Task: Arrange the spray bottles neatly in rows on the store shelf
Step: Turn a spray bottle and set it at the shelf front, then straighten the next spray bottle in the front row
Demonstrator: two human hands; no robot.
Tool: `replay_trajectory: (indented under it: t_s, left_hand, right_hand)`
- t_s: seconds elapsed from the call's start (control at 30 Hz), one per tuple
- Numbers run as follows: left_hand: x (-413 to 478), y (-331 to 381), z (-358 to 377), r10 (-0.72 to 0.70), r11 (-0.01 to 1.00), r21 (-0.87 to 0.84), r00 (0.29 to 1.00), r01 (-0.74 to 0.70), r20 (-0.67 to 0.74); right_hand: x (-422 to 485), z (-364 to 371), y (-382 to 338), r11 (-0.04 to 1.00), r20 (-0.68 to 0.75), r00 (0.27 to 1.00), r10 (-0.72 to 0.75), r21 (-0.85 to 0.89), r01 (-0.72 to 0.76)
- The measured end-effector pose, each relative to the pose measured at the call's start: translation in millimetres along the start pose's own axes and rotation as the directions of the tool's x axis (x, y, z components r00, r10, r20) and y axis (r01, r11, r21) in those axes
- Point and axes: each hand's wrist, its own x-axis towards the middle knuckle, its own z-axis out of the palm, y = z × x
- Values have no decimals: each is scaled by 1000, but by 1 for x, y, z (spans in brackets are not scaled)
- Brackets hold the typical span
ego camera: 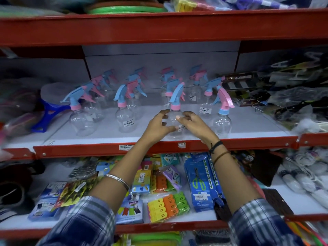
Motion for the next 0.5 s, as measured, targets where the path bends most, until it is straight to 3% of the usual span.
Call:
replay_trajectory:
  t_s: [0.33,0.43,0.5]
  left_hand:
    - [-23,1,2,13,998,55,1000,-14,13]
    - [-28,-7,-2,22,993,113,999,-18,-34]
    - [-36,-15,-14,46,997,70,984,-34,-170]
  right_hand:
    - [-28,4,2,991,36,999,-7,-134,12]
    - [-32,12,8,992,-129,990,-60,-118,45]
    - [-39,21,11,992,-279,952,-122,-47,114]
